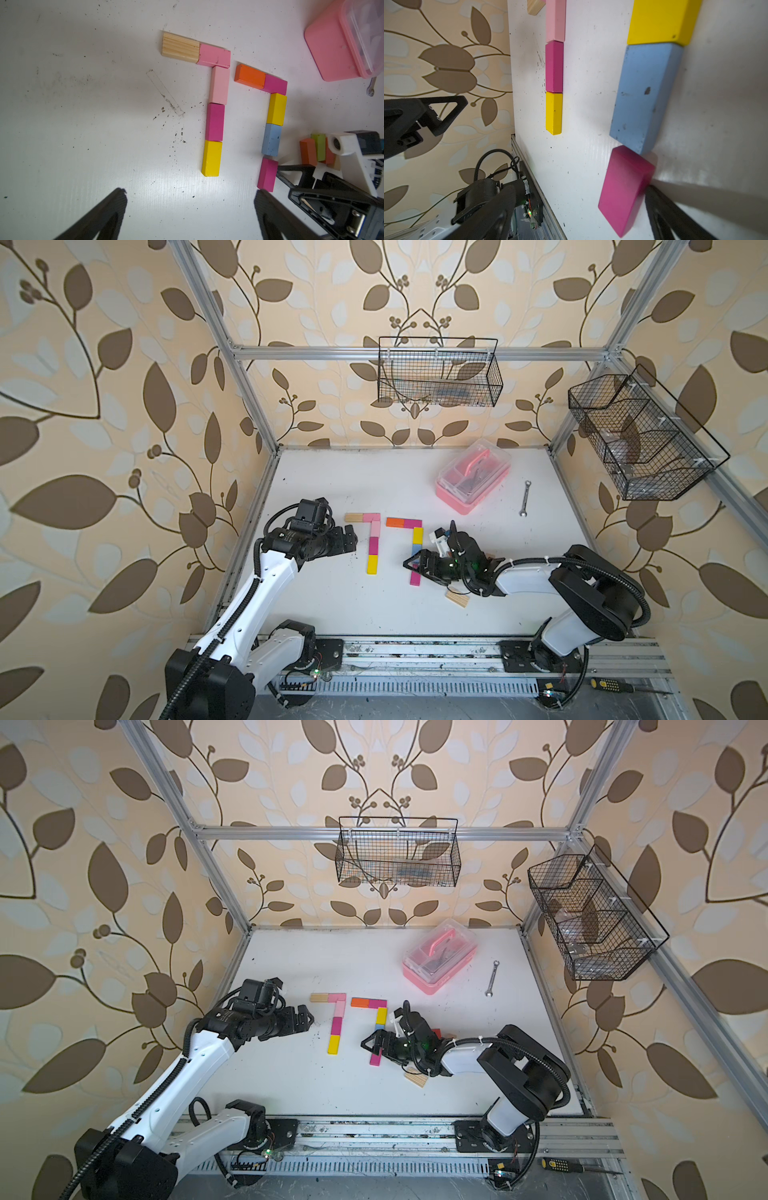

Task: Assemble the number 7 with building blocks
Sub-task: Assemble the building block at the center of the board.

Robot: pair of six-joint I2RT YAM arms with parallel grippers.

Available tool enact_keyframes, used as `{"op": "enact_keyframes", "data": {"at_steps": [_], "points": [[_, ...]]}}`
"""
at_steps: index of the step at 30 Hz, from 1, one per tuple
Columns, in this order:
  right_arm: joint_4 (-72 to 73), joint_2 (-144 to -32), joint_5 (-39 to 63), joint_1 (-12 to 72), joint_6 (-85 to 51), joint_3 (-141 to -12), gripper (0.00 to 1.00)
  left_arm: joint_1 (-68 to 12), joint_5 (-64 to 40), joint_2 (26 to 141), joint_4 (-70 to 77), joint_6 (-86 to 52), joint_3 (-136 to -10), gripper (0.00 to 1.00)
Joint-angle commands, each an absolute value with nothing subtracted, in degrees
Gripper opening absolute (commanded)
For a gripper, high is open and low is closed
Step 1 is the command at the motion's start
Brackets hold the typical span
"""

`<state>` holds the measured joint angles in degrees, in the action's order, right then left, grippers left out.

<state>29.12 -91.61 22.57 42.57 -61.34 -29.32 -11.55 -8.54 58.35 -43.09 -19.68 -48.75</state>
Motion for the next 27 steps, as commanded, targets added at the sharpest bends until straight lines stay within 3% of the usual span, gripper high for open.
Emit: {"op": "enact_keyframes", "data": {"at_steps": [1, 19, 24, 27], "points": [[26.21, -93.61, 22.15, 42.12, -61.61, -29.17, 0.99, -11.34, -9.14, 58.1, -42.56, -18.97, -48.6, 0.99], [22.98, -90.7, 22.33, 39.91, -59.49, -29.57, 0.99, -11.34, -10.49, 58.45, -42.31, -18.56, -48.51, 0.99], [12.75, -82.37, 20.84, 36.48, -53.14, -31.84, 0.99, -11.34, -12.99, 58.54, -41.94, -17.73, -48.58, 0.99], [-0.56, -76.24, 18.03, 34.06, -44.73, -35.78, 0.99, -11.34, -14.84, 58.71, -41.62, -17.19, -48.58, 0.99]]}}
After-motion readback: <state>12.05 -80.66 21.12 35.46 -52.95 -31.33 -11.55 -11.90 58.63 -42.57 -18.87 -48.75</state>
